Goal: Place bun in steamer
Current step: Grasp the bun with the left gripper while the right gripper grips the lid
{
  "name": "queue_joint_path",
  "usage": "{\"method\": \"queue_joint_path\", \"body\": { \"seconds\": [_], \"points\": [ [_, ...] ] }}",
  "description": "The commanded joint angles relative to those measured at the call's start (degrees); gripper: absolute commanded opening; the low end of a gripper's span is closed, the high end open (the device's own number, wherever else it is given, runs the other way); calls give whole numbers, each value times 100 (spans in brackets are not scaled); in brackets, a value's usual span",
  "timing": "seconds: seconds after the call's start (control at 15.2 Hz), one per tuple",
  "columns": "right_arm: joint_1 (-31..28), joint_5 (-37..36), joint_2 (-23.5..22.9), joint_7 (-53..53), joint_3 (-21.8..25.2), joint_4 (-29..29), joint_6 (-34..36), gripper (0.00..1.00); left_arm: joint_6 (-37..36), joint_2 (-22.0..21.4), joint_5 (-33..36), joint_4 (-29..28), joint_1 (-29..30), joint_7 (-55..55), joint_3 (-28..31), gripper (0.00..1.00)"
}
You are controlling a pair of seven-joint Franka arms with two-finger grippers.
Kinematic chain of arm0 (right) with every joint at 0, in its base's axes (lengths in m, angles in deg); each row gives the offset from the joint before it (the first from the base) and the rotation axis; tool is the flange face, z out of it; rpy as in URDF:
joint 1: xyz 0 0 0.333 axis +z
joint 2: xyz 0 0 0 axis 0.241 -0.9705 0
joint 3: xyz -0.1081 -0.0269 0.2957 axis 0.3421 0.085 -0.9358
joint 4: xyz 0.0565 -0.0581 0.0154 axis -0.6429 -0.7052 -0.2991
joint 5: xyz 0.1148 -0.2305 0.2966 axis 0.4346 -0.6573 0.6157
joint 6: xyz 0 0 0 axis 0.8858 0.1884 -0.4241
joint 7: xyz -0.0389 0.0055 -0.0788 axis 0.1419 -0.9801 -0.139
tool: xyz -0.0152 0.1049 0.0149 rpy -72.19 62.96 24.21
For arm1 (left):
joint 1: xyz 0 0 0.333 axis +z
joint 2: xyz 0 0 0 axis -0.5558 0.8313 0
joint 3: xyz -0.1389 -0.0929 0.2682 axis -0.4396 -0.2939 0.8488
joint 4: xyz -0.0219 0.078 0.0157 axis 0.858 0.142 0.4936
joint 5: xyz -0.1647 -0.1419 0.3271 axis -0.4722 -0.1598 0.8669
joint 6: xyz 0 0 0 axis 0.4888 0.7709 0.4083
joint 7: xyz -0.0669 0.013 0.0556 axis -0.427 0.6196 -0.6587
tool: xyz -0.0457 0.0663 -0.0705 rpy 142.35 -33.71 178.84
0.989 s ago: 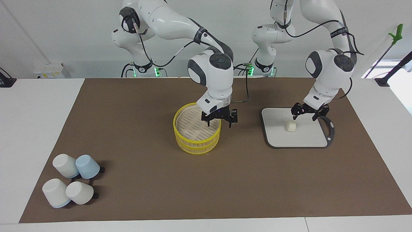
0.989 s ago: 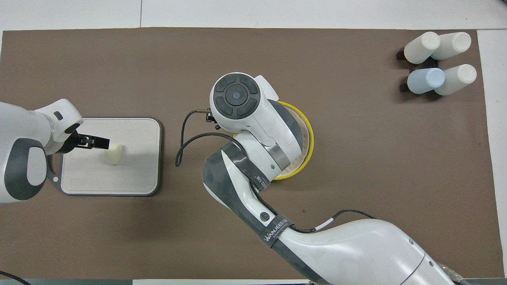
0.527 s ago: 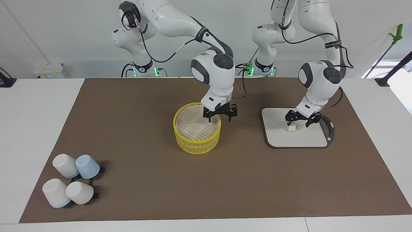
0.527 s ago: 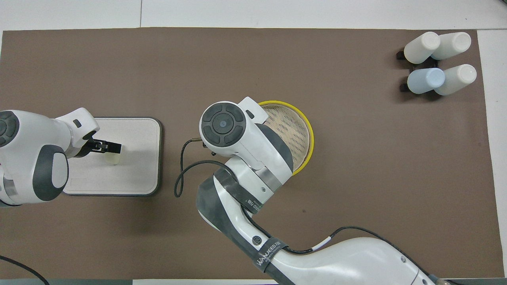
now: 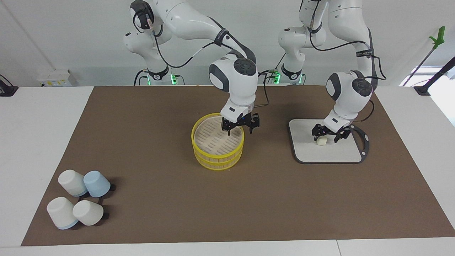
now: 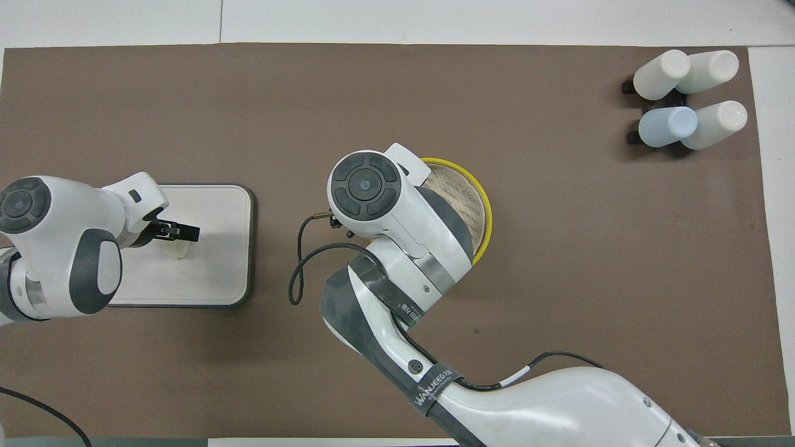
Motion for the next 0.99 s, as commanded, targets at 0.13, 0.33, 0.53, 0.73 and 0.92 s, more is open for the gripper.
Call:
{"method": "queue_joint_path", "body": {
  "seconds": [0.13,0.33,0.53,0.73,0.92],
  "points": [
    [13,9,136,-1,-69,-225,-216,90,279,38,-78,-112,-145,30,55,85],
    [48,17,180,-2,-69,-409,-339,83,235,38,-78,-103,-154,56,63,61],
    [40,17,268,-2,-69,-656,-559,77,183,30,-78,-112,-145,65,63,55],
    [31,17,259,7,-69,-630,-577,65,183,30,-78,-112,-137,57,63,43],
    [31,17,259,7,-69,-639,-577,50,183,30,-78,-112,-136,39,63,24]
  ]
}}
